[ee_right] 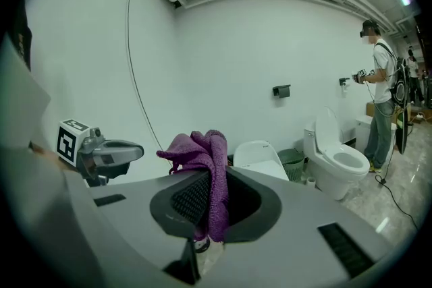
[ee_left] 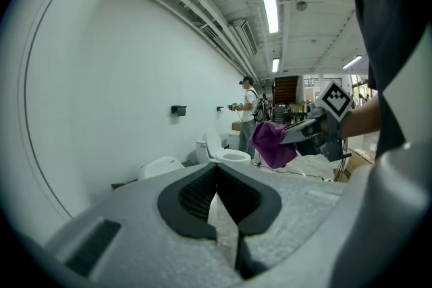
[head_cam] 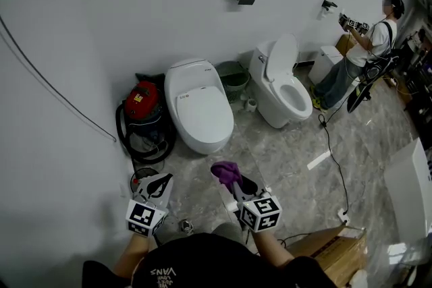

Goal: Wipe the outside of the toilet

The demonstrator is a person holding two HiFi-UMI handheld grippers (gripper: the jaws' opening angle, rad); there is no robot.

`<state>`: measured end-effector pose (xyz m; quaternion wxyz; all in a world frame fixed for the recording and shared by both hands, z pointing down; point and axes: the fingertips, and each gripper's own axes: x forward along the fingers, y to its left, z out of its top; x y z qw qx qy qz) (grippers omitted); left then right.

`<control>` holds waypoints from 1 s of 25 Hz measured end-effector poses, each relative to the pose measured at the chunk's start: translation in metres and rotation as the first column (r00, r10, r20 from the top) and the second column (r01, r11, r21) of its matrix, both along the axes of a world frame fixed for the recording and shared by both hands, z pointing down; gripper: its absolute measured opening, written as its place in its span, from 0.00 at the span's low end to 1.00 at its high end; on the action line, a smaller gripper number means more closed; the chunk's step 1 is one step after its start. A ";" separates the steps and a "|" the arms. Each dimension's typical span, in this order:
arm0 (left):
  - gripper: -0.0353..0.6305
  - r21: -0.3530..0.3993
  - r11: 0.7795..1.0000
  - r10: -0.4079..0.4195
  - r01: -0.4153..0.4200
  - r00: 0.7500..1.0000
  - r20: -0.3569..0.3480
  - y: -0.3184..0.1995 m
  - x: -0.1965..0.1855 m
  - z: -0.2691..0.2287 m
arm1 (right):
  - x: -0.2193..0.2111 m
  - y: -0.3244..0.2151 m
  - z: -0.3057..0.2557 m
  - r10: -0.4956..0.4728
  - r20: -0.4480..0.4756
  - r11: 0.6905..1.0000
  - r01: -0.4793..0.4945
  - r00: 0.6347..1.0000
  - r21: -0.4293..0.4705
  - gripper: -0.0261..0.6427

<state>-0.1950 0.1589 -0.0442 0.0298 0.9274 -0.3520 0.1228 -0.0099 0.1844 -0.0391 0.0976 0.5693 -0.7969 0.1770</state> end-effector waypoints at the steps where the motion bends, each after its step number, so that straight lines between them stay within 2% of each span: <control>1: 0.06 -0.004 1.000 0.002 -0.002 1.000 0.005 -0.006 -0.003 0.002 | -0.001 -0.005 0.002 0.004 -0.003 1.000 -0.004 1.000 -0.003 0.10; 6: 0.06 -0.018 1.000 -0.022 0.022 1.000 0.012 -0.036 -0.003 0.010 | 0.008 -0.028 0.010 0.002 -0.030 1.000 -0.002 1.000 -0.014 0.10; 13: 0.06 -0.035 0.998 -0.059 0.059 0.998 0.009 -0.071 0.040 0.027 | 0.046 -0.062 0.032 -0.073 -0.094 0.995 0.066 0.993 -0.073 0.10; 18: 0.06 -0.062 0.995 -0.081 0.080 0.997 -0.018 -0.094 0.084 0.043 | 0.072 -0.087 0.052 -0.133 -0.124 0.985 0.118 0.983 -0.123 0.10; 25: 0.06 -0.071 0.995 -0.068 0.069 0.998 0.015 -0.128 0.114 0.087 | 0.079 -0.125 0.103 -0.194 -0.130 0.968 0.168 0.972 -0.186 0.10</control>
